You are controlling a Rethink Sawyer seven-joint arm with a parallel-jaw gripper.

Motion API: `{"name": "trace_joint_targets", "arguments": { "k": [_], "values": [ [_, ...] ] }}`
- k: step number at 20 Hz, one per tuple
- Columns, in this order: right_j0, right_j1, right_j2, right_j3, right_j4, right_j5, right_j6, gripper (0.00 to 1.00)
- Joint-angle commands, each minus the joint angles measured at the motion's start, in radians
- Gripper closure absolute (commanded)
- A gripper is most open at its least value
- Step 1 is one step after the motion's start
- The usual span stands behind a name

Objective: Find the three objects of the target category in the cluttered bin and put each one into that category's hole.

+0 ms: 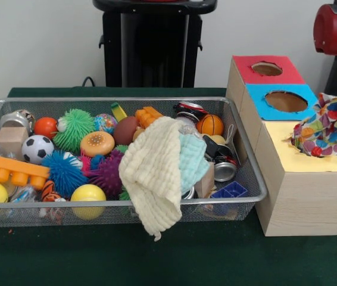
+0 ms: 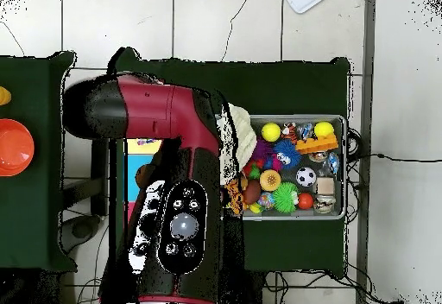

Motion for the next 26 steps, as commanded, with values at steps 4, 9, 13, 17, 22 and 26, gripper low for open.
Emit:
{"name": "trace_joint_targets", "arguments": {
  "k": [4, 9, 13, 17, 22, 26],
  "values": [
    [0.000, 0.048, -0.004, 0.111, 0.034, 0.107, 0.277, 1.00],
    [0.008, 0.048, -0.011, 0.154, 0.014, 0.106, 0.245, 1.00],
    [0.017, 0.054, -0.020, 0.165, 0.004, 0.121, 0.237, 1.00],
    [0.021, 0.055, -0.019, 0.181, 0.011, 0.111, 0.240, 1.00],
    [0.023, 0.062, -0.022, 0.177, 0.023, 0.118, 0.249, 1.00],
    [0.027, 0.069, -0.026, 0.167, 0.035, 0.131, 0.269, 1.00]
  ]
}}
